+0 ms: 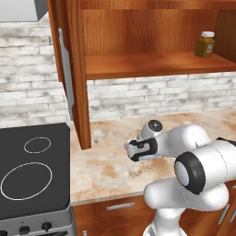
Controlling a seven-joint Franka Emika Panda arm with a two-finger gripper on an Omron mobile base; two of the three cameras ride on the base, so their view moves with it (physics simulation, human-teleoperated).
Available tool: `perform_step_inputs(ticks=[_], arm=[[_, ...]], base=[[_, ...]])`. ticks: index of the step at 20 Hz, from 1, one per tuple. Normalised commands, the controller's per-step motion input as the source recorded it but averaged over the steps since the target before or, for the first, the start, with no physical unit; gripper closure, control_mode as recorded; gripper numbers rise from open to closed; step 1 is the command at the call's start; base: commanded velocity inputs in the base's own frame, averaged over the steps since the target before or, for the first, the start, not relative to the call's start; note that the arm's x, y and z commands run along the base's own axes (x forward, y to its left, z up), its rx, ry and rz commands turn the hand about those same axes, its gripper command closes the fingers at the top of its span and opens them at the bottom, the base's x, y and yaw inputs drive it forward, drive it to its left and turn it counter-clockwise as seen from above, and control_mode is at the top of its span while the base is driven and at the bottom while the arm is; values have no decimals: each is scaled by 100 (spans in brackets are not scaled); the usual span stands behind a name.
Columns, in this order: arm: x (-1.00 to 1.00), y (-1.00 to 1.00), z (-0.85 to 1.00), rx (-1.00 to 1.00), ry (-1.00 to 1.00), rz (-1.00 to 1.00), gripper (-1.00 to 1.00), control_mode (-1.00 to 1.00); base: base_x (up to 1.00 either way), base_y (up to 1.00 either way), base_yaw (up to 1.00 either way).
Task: Pick the bar soap and dish brush from the cabinet and place them on the counter.
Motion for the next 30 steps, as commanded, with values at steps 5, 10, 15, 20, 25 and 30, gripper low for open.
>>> perform_step_inputs(ticks=[5,10,15,20,25,30], arm=[[-29,0,29,0,-2,0,-100,-100],[-31,-1,21,0,-1,-1,-100,-100],[-41,-2,17,-1,-8,-1,-100,-100],[-34,0,30,-2,-9,0,-100,-100],[-30,0,37,0,-10,0,-100,-100],[-22,-1,41,0,-8,-1,-100,-100]], base=[[0,0,0],[0,0,0],[0,0,0],[0,0,0],[0,0,0],[0,0,0]])
